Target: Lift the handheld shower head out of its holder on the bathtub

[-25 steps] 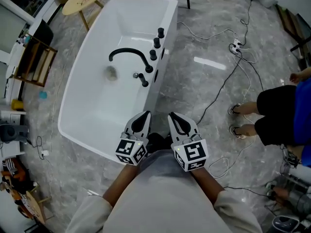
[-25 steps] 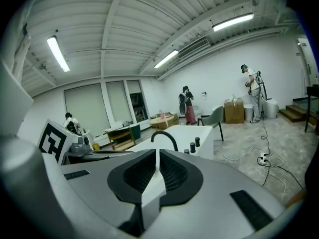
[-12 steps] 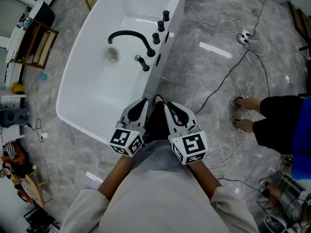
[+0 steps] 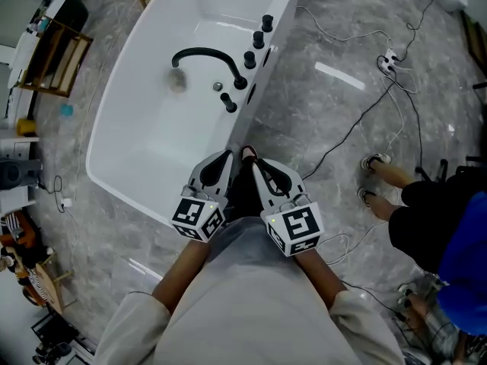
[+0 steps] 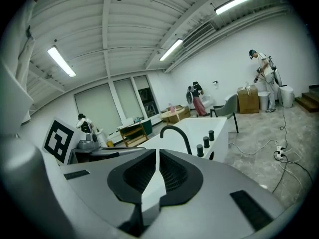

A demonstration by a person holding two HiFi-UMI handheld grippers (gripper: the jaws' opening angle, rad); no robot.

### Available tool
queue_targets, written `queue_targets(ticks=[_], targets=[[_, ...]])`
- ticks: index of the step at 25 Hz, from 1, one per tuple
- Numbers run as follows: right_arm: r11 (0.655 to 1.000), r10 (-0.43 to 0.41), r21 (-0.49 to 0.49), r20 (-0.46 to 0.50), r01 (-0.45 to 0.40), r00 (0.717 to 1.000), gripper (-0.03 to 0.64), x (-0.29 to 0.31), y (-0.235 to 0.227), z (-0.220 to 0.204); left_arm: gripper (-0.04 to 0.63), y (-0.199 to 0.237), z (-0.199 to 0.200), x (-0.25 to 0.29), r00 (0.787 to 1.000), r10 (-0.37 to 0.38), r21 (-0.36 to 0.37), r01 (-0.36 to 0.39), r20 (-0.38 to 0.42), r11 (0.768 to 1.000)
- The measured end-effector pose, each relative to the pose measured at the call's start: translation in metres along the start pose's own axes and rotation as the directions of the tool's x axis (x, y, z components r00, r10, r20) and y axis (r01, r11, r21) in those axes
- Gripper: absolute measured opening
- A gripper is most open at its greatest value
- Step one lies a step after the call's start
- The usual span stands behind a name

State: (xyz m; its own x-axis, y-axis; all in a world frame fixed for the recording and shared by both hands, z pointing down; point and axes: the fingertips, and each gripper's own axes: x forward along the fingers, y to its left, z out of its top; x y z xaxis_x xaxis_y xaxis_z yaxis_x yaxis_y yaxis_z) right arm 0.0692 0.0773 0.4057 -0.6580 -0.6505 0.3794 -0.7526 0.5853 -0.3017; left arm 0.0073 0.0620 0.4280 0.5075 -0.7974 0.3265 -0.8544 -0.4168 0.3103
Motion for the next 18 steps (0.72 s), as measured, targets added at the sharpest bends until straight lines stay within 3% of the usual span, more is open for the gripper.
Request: queue_targets(ticks=[9, 18], targets=[[1.000, -0.019, -0.005, -0.022, 0.019, 1.000, 0.020, 0.031, -0.023, 0.014, 0.005, 0.028, 0.008, 0.029, 1.000, 0.015, -0.004, -0.015, -0.016, 1.000], [0.998, -0.040, -0.052, -0.029, 0.039, 0.999, 0.020, 0.066, -0.038, 0.044, 0.005, 0.055, 0.037, 0.060, 1.000, -0.017, -0.009, 0.017, 0.022, 1.000]])
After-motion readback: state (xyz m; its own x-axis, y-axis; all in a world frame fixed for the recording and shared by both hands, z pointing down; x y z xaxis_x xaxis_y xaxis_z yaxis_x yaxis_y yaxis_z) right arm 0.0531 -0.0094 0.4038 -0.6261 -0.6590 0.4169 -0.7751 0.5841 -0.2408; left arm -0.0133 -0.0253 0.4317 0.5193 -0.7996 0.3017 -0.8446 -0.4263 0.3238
